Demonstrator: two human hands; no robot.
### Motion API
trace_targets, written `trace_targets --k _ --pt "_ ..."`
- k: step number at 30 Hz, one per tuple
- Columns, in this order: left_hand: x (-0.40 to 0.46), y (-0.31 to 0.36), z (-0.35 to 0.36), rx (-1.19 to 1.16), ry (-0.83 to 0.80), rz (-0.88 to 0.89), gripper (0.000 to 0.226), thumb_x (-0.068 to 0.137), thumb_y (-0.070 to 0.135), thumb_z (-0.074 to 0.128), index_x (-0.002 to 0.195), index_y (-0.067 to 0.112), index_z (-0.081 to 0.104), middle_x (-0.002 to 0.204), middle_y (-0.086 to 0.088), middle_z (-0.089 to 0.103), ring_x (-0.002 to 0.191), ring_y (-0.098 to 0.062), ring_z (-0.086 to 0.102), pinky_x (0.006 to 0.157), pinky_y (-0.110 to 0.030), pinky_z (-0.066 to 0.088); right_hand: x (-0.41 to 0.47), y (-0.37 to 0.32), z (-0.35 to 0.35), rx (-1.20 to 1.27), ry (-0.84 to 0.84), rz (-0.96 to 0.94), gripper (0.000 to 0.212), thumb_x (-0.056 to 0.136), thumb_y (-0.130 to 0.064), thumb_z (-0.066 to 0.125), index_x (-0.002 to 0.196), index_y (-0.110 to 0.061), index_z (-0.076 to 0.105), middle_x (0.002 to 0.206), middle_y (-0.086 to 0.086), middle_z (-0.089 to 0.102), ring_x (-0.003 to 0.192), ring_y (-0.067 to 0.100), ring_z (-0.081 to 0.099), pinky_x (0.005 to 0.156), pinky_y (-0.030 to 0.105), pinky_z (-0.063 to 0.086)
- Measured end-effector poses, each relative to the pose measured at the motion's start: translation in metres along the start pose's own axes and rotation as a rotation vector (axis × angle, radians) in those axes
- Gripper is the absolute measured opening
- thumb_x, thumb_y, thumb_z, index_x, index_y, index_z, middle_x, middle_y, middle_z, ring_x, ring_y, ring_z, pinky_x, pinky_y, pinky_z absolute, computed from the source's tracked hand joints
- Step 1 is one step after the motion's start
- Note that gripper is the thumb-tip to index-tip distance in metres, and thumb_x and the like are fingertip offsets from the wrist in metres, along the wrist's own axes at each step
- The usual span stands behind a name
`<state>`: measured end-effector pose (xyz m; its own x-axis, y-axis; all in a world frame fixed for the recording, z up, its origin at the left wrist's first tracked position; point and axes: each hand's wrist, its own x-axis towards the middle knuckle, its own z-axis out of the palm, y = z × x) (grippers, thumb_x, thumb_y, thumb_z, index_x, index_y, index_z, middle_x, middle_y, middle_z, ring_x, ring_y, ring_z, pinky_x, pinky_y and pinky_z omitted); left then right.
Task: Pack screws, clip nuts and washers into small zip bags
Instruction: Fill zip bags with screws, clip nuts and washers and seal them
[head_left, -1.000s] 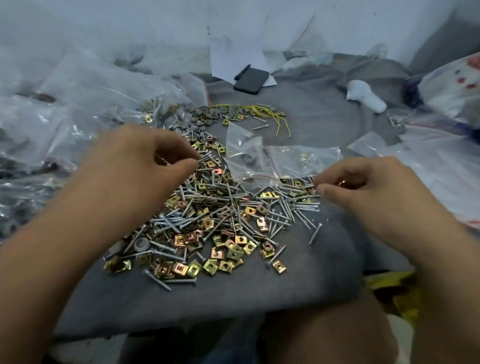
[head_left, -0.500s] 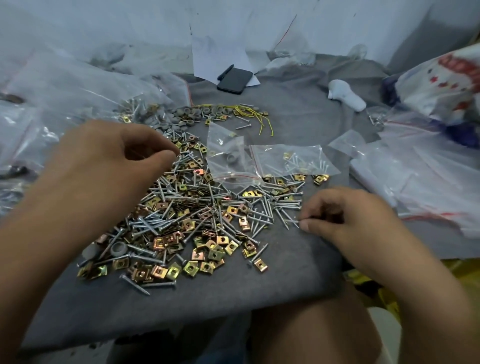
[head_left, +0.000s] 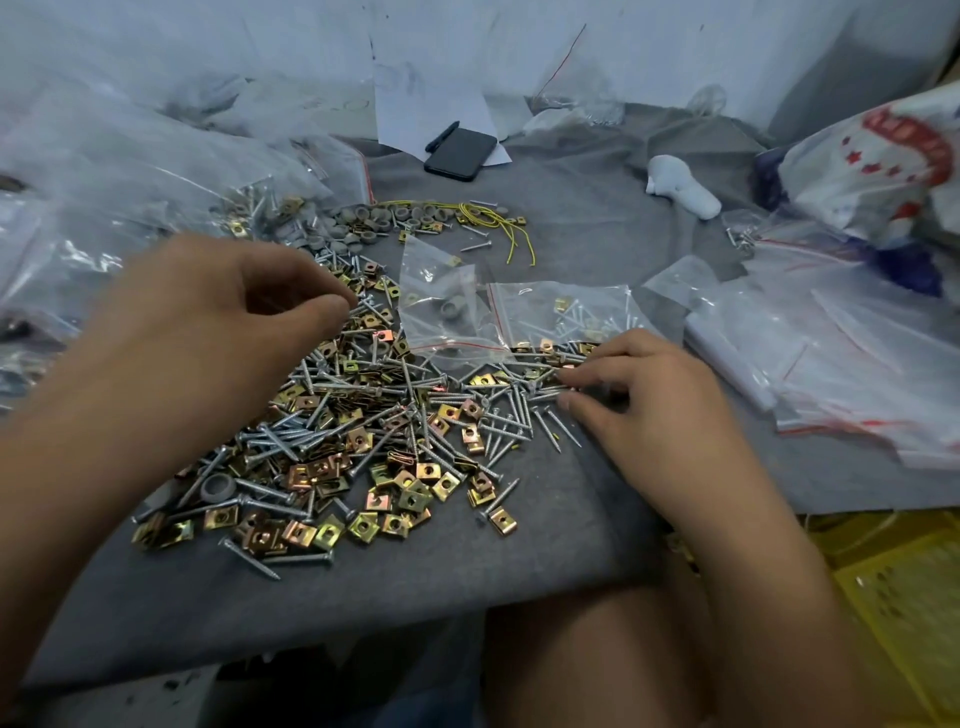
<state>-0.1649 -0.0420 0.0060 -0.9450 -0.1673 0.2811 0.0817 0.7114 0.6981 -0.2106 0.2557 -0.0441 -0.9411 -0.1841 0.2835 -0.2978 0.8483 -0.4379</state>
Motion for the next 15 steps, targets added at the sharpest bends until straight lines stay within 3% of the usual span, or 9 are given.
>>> trace_targets --k 4,7,10,15 --pt "0.0 0.001 0.002 0.0 -0.005 0.006 0.01 0.089 0.052 0.071 0.098 0.055 0.076 0.083 0.03 0.073 0.072 -0.003 0.071 0.073 -0.03 0.058 -0.003 0.0 0.0 -0.038 0.05 -0.011 0.008 0.087 -0.032 0.082 0.093 -0.026 0.079 0.095 -0.009 0.061 0.097 0.017 0.06 0.086 0.039 0.052" --pt "0.0 0.002 0.004 0.004 -0.003 -0.005 0.009 0.089 0.051 0.07 0.094 0.049 0.078 0.082 0.031 0.072 0.072 0.0 0.069 0.068 -0.026 0.053 -0.003 -0.002 0.002 -0.071 0.008 -0.02 0.008 0.092 -0.026 0.076 0.094 -0.021 0.07 0.099 -0.005 0.056 0.099 0.018 0.056 0.088 0.038 0.049" --pt "0.001 0.003 0.005 0.01 0.001 -0.001 0.011 0.089 0.05 0.07 0.093 0.046 0.079 0.082 0.033 0.072 0.076 0.006 0.068 0.067 -0.024 0.049 -0.004 -0.007 0.003 -0.087 -0.023 -0.023 0.008 0.096 -0.022 0.07 0.101 -0.018 0.064 0.105 -0.001 0.055 0.102 0.021 0.053 0.09 0.038 0.046" --pt "0.0 0.005 0.007 -0.004 -0.025 -0.01 0.011 0.091 0.045 0.071 0.095 0.042 0.081 0.08 0.024 0.075 0.074 -0.003 0.071 0.07 -0.029 0.055 -0.008 -0.012 0.003 -0.059 0.024 -0.055 0.017 0.091 -0.01 0.071 0.095 -0.021 0.058 0.094 -0.001 0.056 0.089 0.024 0.054 0.079 0.042 0.048"
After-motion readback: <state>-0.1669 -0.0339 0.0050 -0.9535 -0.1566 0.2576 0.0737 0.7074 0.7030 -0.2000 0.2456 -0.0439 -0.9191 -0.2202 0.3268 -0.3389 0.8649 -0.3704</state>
